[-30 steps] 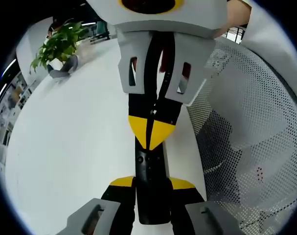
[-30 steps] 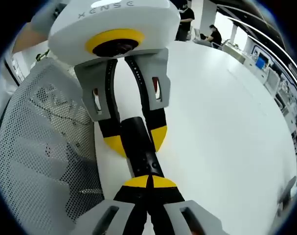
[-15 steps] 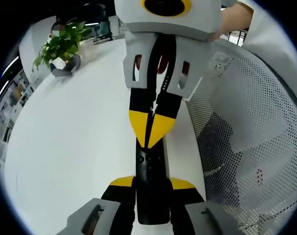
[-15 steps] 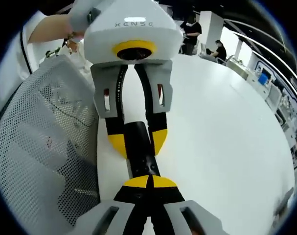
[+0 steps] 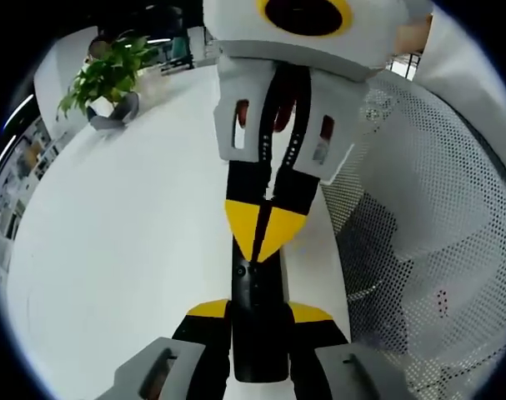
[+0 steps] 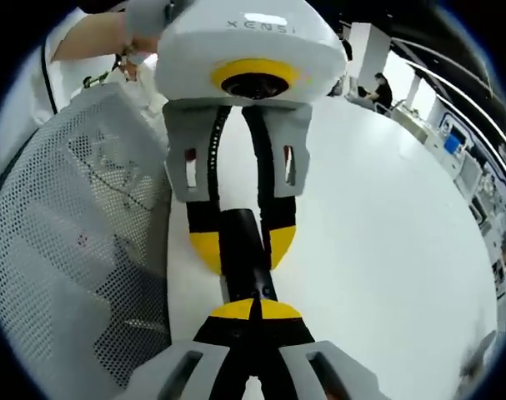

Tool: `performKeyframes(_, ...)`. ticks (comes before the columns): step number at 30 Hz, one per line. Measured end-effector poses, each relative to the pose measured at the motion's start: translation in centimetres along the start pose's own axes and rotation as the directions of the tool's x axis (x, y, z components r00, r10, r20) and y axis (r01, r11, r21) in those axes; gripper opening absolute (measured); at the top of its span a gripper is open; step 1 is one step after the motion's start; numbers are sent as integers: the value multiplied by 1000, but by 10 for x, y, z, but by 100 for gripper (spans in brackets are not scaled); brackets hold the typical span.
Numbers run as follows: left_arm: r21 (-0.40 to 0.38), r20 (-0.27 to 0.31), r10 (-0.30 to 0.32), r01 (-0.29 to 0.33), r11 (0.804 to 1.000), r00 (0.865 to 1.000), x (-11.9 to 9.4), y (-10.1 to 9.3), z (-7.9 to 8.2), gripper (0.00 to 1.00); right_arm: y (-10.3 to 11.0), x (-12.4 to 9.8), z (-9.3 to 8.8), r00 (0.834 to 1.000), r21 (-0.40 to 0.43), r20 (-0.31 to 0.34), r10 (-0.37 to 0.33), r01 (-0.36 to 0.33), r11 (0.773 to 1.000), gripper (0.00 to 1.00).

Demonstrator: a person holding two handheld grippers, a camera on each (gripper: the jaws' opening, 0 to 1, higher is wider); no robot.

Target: Press the specified remote control buttons in sequence, fully releasing each button before pressing the next.

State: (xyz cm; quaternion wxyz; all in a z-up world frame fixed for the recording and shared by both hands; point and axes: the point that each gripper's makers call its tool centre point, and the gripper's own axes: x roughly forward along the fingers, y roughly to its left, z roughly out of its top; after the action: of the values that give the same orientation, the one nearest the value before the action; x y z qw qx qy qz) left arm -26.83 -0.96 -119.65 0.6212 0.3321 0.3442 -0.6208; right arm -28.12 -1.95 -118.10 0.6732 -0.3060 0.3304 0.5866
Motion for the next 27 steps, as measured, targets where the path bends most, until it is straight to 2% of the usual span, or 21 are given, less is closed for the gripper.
performKeyframes(1,-4,1,3,-3,1000,1000,0,0,0,25,12,2,2,998,41,12,58,-59,997,0)
performKeyframes(2,-6,3,5,-5,1000,1000,0,0,0,25,7,3,0,1000,12,6,17,-17,1000,0)
performKeyframes(3,-7,7,6,-6,1000,1000,0,0,0,25,3,3,1,1000,-59,-2,-22,22,998,0)
performKeyframes(4,-8,11,6,-6,1000,1000,0,0,0,25,5,2,-1,999,-93,-28,-30,28,995,0)
performKeyframes(8,-11,22,8,-8,1000,1000,0,0,0,25,4,3,-1,996,-86,-54,-67,62,994,0)
performKeyframes(17,-29,67,21,-19,999,998,0,0,0,25,2,6,2,995,-80,-45,-91,87,993,0)
performKeyframes(21,-24,64,19,-18,1000,998,0,0,1,25,1,7,2,995,-37,-64,-74,72,997,0)
performKeyframes(22,-24,62,20,-18,1000,998,0,0,1,25,1,7,2,996,-11,-55,-68,68,998,0)
performKeyframes(27,-25,63,19,-17,1000,998,0,0,1,25,1,5,2,998,-9,-22,-54,54,998,0)
